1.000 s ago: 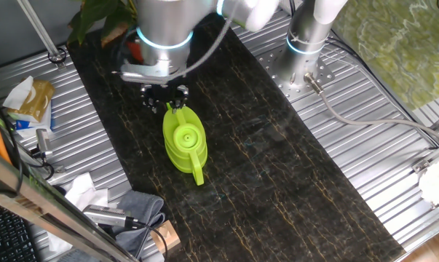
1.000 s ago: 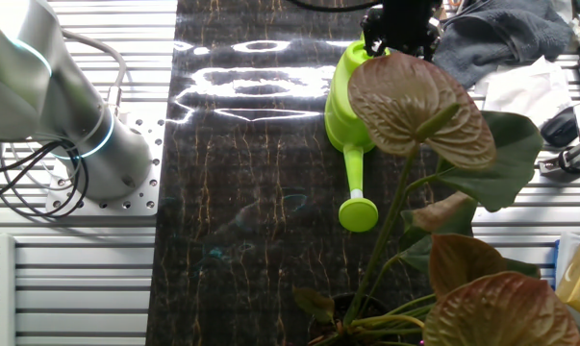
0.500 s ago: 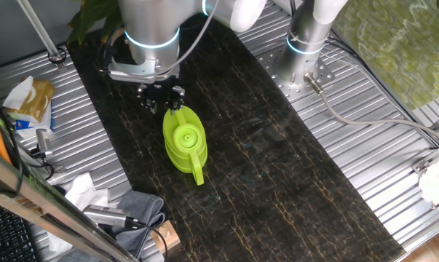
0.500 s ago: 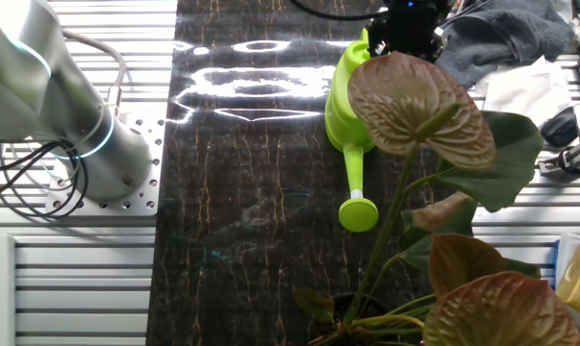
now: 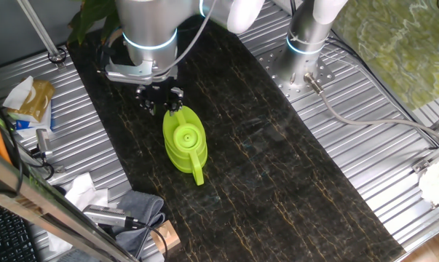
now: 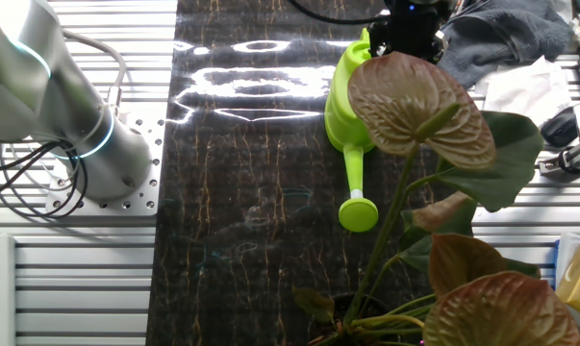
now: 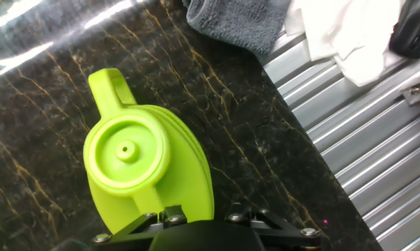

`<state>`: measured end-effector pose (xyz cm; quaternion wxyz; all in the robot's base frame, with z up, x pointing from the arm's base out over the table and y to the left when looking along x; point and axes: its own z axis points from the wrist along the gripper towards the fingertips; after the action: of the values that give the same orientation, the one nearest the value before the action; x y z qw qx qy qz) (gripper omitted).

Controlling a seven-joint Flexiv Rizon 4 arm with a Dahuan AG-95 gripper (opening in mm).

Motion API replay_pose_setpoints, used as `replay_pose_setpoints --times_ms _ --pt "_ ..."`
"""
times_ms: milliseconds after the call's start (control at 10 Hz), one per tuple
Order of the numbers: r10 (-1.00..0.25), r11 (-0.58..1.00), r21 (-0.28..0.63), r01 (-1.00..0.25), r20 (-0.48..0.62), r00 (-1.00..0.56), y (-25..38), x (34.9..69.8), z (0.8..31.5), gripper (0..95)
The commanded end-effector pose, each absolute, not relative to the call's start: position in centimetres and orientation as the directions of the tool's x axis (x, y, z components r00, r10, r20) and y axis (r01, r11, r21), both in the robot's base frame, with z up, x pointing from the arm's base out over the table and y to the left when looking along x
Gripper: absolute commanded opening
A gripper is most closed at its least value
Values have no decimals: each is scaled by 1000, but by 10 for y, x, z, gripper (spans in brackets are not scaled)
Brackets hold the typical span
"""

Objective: Water the plant

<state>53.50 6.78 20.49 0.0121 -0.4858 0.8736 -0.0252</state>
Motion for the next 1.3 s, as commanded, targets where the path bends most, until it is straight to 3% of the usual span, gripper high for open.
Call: replay_pose_setpoints --times_ms 100,800,1300 --pt "-847 531 -53 -846 -4 -532 66 534 203 380" --pt "-837 547 -45 -836 -1 -547 63 533 198 380" --pt "-820 572 23 -820 62 -569 63 532 197 380"
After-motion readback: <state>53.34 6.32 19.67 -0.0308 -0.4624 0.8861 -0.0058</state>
